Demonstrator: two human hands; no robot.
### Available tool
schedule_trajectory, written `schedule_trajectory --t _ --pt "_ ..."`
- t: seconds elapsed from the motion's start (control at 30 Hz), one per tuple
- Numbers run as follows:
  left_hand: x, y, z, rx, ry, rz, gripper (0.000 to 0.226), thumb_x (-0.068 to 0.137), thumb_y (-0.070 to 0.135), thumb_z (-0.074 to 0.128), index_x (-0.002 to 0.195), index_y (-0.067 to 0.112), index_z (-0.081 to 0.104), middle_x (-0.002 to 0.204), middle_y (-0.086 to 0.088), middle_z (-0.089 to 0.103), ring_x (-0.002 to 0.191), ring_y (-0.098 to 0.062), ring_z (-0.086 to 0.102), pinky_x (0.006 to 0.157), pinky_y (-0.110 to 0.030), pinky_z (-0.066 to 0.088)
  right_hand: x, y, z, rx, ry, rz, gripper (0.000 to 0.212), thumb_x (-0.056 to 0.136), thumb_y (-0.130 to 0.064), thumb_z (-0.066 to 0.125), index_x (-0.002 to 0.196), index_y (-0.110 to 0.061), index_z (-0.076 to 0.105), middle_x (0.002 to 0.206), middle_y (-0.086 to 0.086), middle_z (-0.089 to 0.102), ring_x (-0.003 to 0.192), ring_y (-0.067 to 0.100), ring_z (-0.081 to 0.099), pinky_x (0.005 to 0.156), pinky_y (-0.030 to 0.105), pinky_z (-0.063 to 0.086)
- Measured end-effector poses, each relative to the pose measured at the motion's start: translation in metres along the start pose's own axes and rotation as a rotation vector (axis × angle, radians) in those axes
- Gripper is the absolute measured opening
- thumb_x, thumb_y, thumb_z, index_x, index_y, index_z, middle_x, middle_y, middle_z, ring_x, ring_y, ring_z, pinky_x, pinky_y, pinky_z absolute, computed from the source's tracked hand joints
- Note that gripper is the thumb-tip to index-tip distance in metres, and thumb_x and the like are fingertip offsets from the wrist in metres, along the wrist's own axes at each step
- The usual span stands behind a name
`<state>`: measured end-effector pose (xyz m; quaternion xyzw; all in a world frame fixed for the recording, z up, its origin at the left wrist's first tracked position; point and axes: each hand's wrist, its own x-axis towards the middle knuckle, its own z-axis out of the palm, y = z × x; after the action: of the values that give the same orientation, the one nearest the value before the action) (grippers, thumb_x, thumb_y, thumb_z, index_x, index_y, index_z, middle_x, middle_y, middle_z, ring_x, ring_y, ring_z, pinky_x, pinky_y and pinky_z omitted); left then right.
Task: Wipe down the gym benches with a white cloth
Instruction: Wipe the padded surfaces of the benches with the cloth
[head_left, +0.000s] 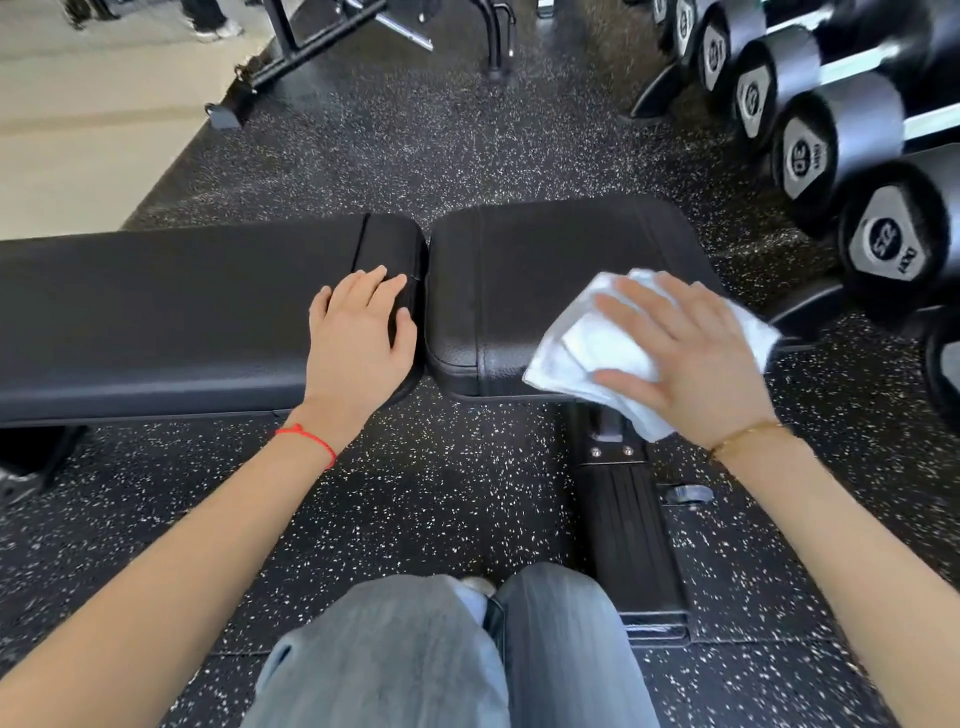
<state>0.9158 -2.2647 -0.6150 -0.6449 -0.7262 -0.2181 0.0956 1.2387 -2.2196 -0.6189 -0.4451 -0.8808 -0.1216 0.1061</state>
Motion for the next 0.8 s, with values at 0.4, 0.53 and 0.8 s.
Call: schedule_trajectory --t 0.4,0.53,0.8 --pt "0.001 0.0 0.001 0.005 -0.03 -0.016 0.041 0.098 0.025 0.044 0.136 0.014 0.055 0.146 -0.006 0.05 0.138 -0.024 0.042 0.118 -0.049 0.023 0.102 -0.045 -0.01 0.208 -0.226 0.192 0.05 0.101 -0.049 0.027 0.146 -0.031 0.035 0.157 -0.003 0.032 0.145 0.031 0.023 0.12 0.053 0.013" --pt "0.004 -0.002 0.0 -0.019 -0.038 -0.027 0.04 0.097 0.025 0.047 0.134 0.015 0.056 0.144 -0.004 0.051 0.136 -0.023 0.043 0.117 -0.049 0.025 0.105 -0.049 -0.009 0.329 -0.118 0.163 0.041 0.101 -0.042 0.036 0.139 -0.027 0.044 0.14 -0.002 0.049 0.135 0.025 0.036 0.116 0.043 0.025" --pt "0.034 0.005 -0.038 -0.035 -0.13 -0.03 0.033 0.091 0.021 0.055 0.123 0.018 0.065 0.128 0.0 0.064 0.118 -0.021 0.058 0.106 -0.042 0.037 0.092 -0.056 -0.051 0.193 -0.282 0.218 0.051 0.097 -0.034 0.013 0.138 -0.032 0.043 0.129 -0.005 0.048 0.105 0.025 0.041 0.089 0.033 0.035"
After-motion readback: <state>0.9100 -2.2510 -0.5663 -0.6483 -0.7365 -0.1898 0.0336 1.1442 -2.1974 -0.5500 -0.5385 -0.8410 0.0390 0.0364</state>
